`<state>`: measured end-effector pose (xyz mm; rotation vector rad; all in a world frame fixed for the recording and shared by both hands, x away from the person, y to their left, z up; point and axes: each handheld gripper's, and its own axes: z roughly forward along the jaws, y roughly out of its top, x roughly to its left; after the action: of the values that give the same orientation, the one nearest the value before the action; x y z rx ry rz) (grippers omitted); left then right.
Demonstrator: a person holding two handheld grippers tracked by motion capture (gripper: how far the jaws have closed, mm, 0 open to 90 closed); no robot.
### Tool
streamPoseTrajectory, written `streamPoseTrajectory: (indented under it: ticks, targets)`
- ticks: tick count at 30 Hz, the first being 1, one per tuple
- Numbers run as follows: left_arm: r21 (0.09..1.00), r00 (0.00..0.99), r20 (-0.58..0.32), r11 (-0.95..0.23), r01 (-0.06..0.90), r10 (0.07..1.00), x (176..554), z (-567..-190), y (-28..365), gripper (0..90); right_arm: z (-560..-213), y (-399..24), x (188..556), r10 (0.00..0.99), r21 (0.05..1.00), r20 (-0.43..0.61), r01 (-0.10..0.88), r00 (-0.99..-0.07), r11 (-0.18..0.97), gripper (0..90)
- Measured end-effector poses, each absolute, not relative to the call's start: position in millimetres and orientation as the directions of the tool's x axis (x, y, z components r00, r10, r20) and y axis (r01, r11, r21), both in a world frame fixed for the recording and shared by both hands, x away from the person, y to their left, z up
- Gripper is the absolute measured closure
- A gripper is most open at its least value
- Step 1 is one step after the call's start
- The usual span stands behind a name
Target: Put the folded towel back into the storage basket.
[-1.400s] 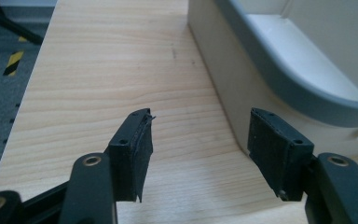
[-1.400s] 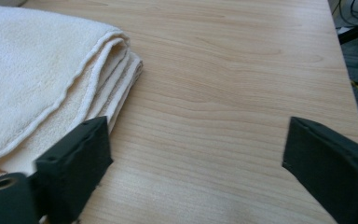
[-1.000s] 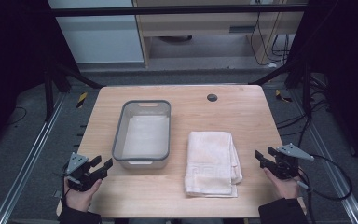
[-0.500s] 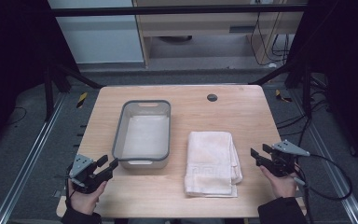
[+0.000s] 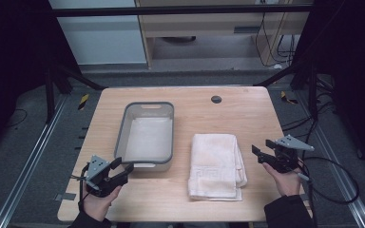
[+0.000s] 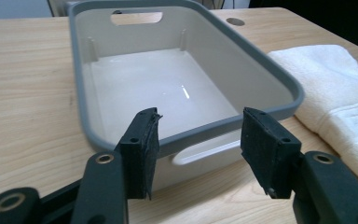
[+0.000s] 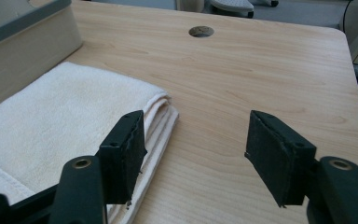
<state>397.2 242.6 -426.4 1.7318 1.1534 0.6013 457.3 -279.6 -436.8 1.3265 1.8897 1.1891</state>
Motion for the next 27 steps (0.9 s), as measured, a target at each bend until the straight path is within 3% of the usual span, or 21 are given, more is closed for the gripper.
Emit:
streamPoseTrajectory:
  ticks: [27]
  targets:
    - [0.893, 0.598, -0.063, -0.222, 0.391, 0.799, 404, -414, 154, 42.3, -418, -258, 480, 0.899, 0.883, 0.06, 0.443, -0.434, 0.155, 29.3]
